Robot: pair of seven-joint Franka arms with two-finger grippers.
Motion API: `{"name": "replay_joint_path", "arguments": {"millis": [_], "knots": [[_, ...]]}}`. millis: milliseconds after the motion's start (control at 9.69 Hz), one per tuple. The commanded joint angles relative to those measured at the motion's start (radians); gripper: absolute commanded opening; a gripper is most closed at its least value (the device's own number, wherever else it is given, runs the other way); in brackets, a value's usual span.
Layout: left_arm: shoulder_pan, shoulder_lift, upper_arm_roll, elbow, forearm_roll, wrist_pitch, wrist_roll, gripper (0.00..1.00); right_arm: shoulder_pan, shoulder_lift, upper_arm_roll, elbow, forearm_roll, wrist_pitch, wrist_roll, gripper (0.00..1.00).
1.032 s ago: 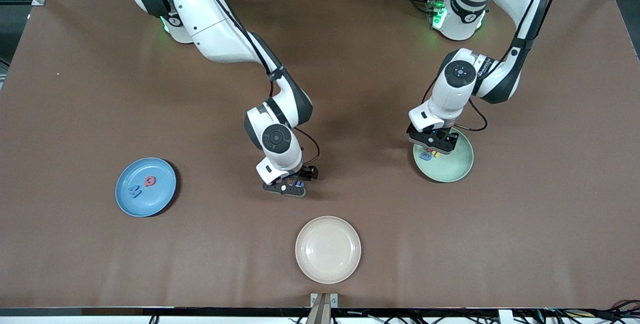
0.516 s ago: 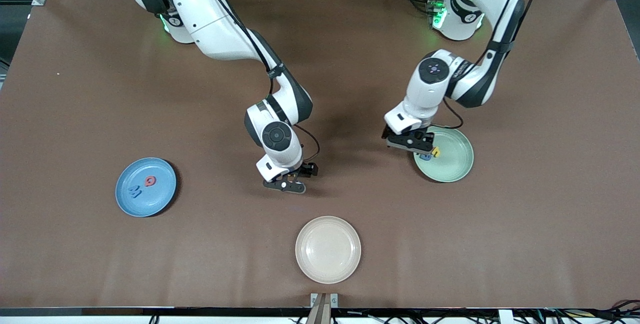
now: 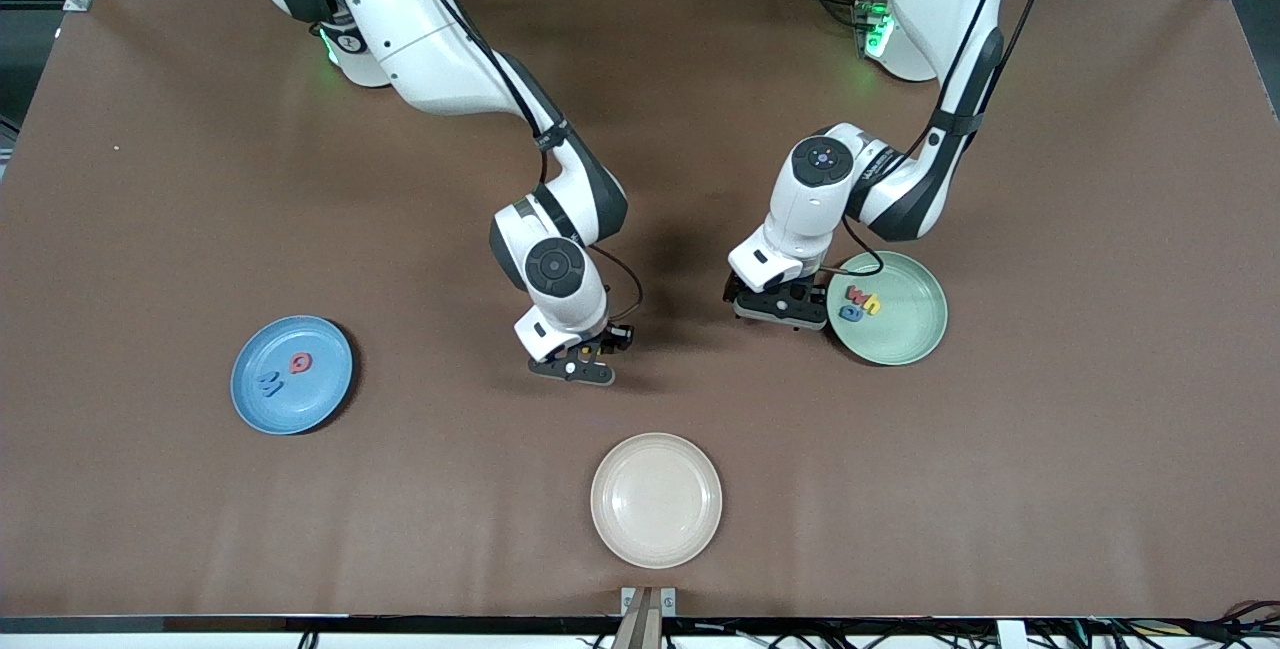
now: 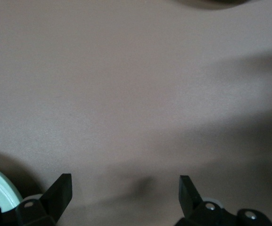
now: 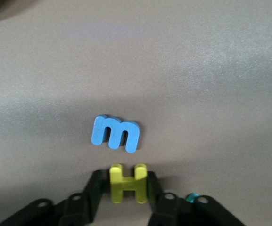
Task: Sort uppercase to blue plate, lowercase to green plate
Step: 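Release the pink M on the green plate while the right gripper grasps H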
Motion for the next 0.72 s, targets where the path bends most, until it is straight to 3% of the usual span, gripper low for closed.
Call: {"name": "replay_joint_path", "arguments": {"millis": [0,413,619], "knots": [[0.002,0.002,0.001,0.028,-0.017,-0.009,-0.008,1.0,0.004,-0.021,0.004,-0.039,0.013,0.004,0.002,0.0],[-0.008,0.047,0.0,0.161,-0.058,-0.095,-0.016,1.0,-0.048,-0.12,0.001,-0.04,0.002,-0.096,-0.027,0.0],[-0.04,0.091,0.0,0.363,-0.089,-0.301,-0.01,1.0,-0.114,-0.166,-0.01,-0.051,-0.002,-0.197,-0.168,0.0]]}}
